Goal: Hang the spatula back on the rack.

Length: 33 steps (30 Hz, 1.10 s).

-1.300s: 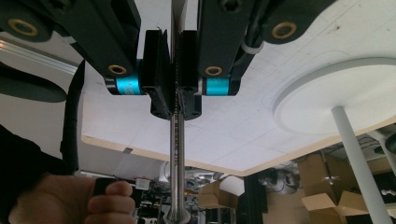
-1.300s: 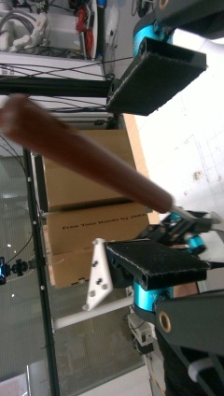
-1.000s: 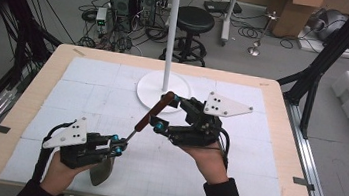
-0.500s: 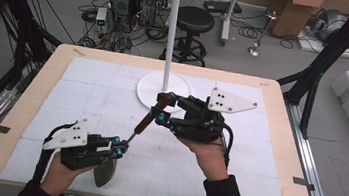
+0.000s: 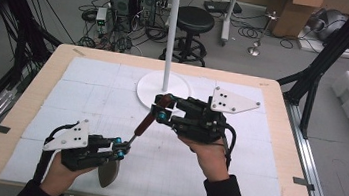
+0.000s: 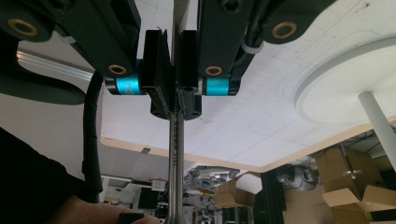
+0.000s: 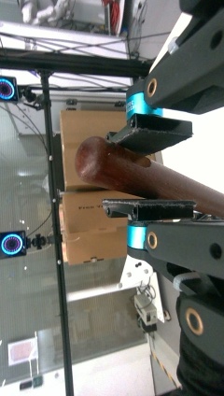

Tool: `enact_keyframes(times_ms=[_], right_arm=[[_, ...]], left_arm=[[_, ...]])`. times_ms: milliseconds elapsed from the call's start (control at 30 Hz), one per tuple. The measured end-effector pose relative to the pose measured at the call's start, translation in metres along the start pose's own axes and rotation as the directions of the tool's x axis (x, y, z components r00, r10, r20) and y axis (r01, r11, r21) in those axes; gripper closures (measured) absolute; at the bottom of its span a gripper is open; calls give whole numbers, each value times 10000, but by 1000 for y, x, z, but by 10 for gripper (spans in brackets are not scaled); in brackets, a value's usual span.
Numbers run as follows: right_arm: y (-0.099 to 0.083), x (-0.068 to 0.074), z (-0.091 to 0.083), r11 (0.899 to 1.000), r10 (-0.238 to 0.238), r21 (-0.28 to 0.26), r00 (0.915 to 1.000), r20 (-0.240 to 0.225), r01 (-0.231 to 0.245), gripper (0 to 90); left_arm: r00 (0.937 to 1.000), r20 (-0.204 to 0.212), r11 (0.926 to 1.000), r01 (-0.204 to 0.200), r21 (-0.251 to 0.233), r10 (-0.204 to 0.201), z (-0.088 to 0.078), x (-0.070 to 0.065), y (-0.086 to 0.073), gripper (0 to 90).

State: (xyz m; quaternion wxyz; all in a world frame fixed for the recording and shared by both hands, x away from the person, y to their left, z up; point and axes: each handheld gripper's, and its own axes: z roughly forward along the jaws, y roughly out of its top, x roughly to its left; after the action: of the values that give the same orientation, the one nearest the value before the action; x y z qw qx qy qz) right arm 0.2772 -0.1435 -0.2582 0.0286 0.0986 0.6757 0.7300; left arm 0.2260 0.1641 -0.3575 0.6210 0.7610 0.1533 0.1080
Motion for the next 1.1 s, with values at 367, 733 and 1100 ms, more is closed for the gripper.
enact_keyframes(times_ms=[367,733,1100], right_arm=[[5,3,6,9978,587,-251,9942,-904,-612,723],[23,26,21,9996,-159,231,9933,-1145,187,726],[28,19,23,9997,-63,199,9753,-2209,110,726]], left_arm=[[9995,279,9993,-142,-336,151,0,-1,0,838],[9963,862,9978,42,-655,15,2,-5,2,824],[9820,1885,9951,290,-949,-107,5,-4,14,606]])
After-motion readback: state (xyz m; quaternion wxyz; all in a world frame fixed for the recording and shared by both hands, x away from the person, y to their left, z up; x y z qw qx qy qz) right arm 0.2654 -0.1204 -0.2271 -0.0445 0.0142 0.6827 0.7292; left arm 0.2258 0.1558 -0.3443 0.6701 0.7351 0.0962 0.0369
